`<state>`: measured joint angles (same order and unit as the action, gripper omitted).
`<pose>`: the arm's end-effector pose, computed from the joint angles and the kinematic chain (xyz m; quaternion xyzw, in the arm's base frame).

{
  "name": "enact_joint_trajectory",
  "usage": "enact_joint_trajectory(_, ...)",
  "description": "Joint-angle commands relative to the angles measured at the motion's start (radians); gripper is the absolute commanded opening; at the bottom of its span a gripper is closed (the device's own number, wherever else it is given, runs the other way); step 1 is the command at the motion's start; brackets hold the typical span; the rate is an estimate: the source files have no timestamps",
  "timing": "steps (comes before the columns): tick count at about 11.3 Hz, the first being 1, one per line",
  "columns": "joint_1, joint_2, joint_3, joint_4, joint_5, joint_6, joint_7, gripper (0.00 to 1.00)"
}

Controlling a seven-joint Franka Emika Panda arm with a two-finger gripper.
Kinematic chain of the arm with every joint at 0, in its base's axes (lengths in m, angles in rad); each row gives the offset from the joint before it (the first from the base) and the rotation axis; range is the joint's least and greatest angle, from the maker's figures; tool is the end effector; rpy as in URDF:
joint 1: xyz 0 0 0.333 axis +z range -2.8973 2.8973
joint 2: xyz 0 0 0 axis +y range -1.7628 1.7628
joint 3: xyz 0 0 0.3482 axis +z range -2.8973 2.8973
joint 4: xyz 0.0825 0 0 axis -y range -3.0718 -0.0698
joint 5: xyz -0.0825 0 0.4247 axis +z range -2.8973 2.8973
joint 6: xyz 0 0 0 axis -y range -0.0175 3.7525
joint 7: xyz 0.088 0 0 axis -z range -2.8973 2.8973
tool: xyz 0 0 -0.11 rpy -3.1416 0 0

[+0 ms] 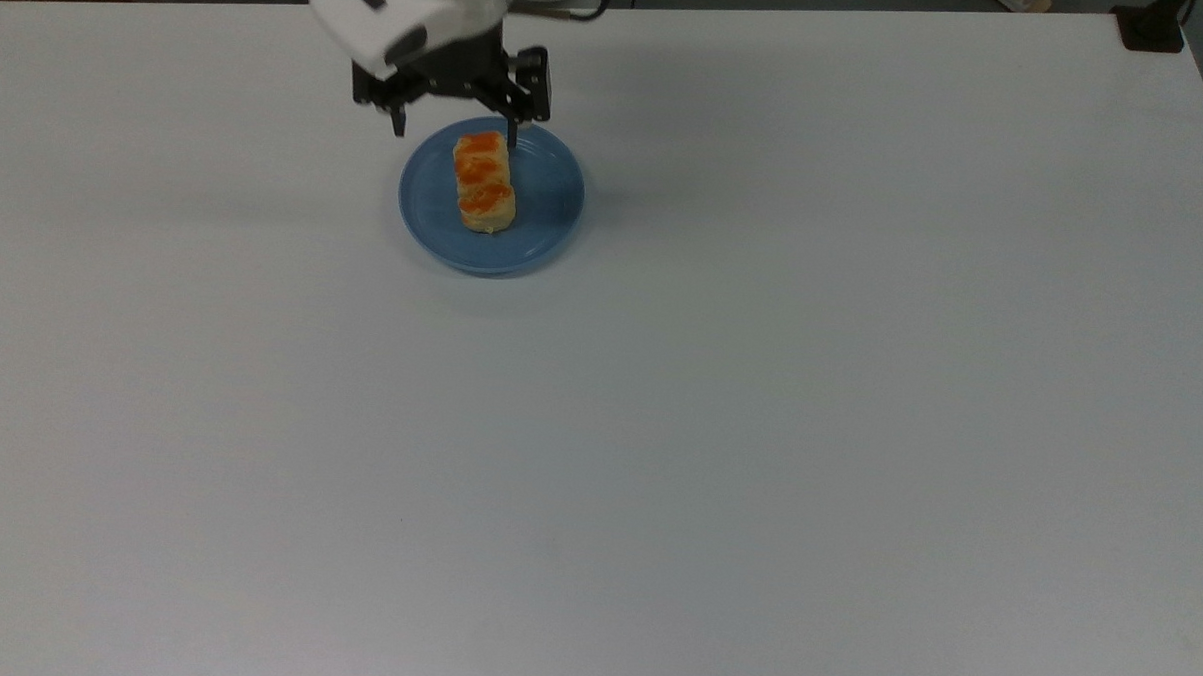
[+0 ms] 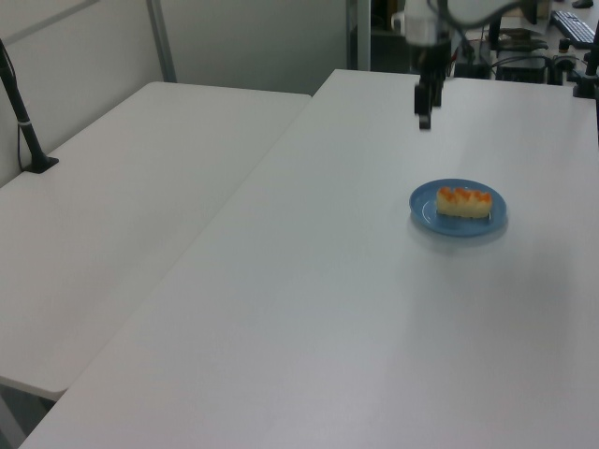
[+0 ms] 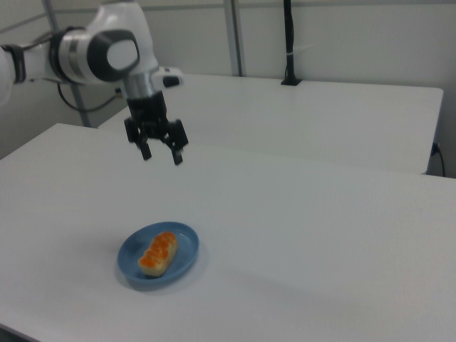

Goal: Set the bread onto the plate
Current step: 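Open the gripper to release the bread and raise it away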

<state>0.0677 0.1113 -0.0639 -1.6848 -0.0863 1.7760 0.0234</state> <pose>0.6389 -0.0036 0.5442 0.9989 -0.0004 -0.0093 0.0458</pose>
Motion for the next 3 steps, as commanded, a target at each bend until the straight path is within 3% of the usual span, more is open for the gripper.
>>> enact_joint_trajectory(1,-0.008,-0.047,-0.002,0.069,0.016,-0.105,0.113,1.0)
enact_joint_trajectory(3,-0.012,-0.05,-0.001,0.1,0.016,-0.151,0.112,1.0)
